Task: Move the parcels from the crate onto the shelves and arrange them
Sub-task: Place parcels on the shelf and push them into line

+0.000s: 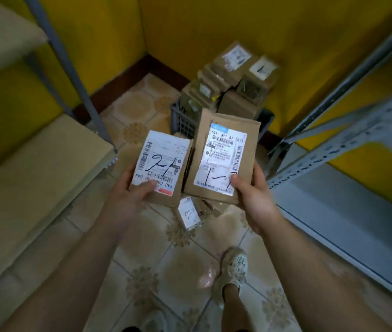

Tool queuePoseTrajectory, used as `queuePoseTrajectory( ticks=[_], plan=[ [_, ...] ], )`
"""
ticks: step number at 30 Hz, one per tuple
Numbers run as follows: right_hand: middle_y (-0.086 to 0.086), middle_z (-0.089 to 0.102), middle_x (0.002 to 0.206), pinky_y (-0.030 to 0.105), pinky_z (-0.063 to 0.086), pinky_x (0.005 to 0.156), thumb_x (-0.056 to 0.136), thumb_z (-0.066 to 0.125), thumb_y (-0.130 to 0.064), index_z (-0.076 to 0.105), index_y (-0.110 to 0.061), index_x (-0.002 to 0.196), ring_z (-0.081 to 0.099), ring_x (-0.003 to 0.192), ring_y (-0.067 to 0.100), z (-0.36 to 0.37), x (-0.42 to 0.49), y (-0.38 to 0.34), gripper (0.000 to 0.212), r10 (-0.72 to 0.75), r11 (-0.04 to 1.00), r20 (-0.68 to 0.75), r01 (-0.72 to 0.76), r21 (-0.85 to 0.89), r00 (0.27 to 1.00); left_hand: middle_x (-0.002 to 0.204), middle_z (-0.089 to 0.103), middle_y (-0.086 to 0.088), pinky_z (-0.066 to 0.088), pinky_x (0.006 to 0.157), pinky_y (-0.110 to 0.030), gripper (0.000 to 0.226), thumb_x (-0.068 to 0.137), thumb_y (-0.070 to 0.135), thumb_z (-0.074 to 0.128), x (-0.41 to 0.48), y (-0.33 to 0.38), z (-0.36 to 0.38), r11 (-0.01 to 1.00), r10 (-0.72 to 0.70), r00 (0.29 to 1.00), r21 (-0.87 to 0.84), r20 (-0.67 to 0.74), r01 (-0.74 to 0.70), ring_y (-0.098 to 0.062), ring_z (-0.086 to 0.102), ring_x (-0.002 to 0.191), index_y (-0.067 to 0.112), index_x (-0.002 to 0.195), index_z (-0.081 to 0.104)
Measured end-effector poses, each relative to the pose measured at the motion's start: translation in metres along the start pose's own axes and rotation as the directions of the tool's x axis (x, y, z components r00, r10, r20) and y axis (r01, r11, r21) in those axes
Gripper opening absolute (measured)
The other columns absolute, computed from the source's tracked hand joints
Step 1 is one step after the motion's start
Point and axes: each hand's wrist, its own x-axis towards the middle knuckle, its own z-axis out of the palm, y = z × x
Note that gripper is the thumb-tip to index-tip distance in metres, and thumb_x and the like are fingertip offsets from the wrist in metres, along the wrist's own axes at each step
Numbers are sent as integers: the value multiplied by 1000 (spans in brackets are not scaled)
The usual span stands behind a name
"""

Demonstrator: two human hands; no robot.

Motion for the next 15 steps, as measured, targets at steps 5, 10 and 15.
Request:
queuePoseTrajectory(
  ticks=[5, 10, 15],
  plan=[
    [-10, 53, 140, 50, 50, 102, 94, 56, -33, 14, -47, 153, 61, 120, 18, 16, -110, -69, 74, -186, 982, -173, 185, -22, 967, 108, 66, 16, 49, 76, -23, 40, 92, 11, 57, -73, 86, -18, 970, 219, 972, 86, 89, -227, -8, 63, 99, 34, 125, 56],
    [-12, 62, 127, 45, 56, 95, 95, 64, -24, 23, -42, 152, 66, 110, 16, -4, -187, -117, 73, -263, 964, -262, 262, -38, 928, 116, 65, 15, 52, 92, -46, 51, 86, 25, 64, -127, 136, -16, 941, 306, 936, 91, 171, -325, -15, 65, 106, 66, 111, 49],
    [-9, 63, 129, 46, 57, 93, 91, 68, -22, 31, -45, 148, 68, 106, 16, -55, -247, -140, 72, -283, 957, -348, 288, -36, 894, 99, 53, 33, 42, 75, -23, 49, 95, 23, 58, -187, 156, 22, 878, 393, 858, 142, 332, -457, 6, 52, 88, 62, 114, 35]
  ],
)
